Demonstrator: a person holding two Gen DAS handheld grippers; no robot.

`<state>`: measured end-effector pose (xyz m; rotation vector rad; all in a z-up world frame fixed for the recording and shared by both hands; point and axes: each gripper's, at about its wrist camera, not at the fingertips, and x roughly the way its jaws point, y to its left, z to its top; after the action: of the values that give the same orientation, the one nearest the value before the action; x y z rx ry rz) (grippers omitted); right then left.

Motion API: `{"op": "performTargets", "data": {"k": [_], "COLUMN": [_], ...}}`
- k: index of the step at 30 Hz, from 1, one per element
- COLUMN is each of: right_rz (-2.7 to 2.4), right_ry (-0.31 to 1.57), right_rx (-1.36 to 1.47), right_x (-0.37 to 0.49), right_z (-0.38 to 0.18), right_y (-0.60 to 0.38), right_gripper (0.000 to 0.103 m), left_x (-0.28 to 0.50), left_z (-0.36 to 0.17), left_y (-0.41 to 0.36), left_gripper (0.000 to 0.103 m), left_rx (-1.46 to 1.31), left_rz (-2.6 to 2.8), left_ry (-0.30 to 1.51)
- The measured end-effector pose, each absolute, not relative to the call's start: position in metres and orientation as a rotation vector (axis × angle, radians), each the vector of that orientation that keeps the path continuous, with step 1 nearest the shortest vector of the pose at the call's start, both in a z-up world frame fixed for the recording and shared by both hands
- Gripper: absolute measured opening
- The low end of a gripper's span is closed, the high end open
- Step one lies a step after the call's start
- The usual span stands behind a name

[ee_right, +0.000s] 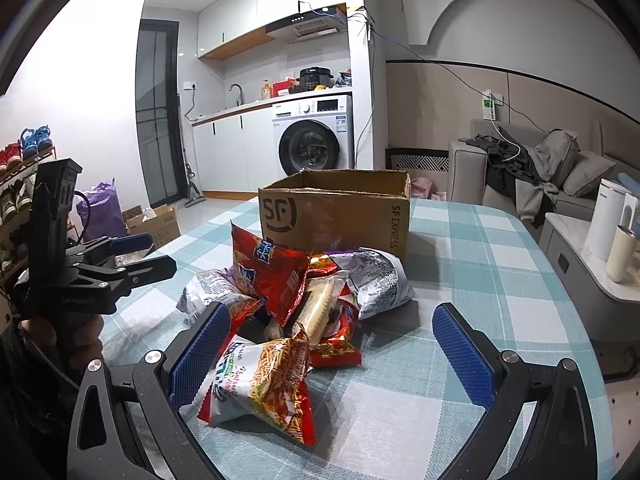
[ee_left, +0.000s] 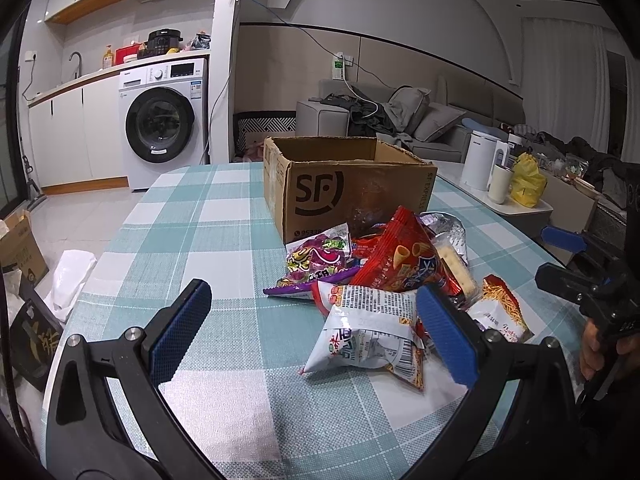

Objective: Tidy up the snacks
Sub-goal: 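Close the left gripper on the white chip bag while the right gripper grasps the orange noodle-snack bag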

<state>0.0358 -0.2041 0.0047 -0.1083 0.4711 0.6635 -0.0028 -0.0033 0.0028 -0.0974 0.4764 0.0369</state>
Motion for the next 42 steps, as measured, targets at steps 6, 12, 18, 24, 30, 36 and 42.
{"op": "performTargets", "data": {"k": [6,12,18,24,30,36,42], "right_rz": [0.635,0.623,0.632,0.667,0.7,0.711,0.728], "right_ry": [0.501,0.567,0.666,0.706,0.763,0.812,0.861], "right_rx": [-0.118,-0.131,-0.134,-0.127,-0.119,-0.12,-0.102], "right_x": [0.041,0.046,0.05,0.048,0.048,0.052,0.058], "right_z": [0.003,0.004,-0.002,-0.006,-0.015,-0.024,-0.033], "right_y": [-0.202,-0.197,-0.186,-0.178,-0.17,-0.163,-0.161], "right_gripper": [0.103,0.103,0.103,0.103,0.103,0.103,0.102], "left_x": [0.001,0.005,0.012,0.02,0.031,0.043,0.059], "left_z": [0.0,-0.003,-0.007,-0.012,-0.019,-0.024,-0.035], "left_y": [0.0,-0.003,-0.01,-0.012,-0.018,-0.027,-0.029], "left_gripper": [0.102,0.102,0.102,0.102,0.102,0.102,0.102], "left_rx": [-0.121,-0.113,-0.086,-0.097,-0.091,-0.058,-0.054], "left_rz": [-0.008,-0.004,0.0,-0.018,-0.025,-0.032,-0.02], "left_ry": [0.495,0.53,0.588,0.648,0.701,0.738,0.798]}}
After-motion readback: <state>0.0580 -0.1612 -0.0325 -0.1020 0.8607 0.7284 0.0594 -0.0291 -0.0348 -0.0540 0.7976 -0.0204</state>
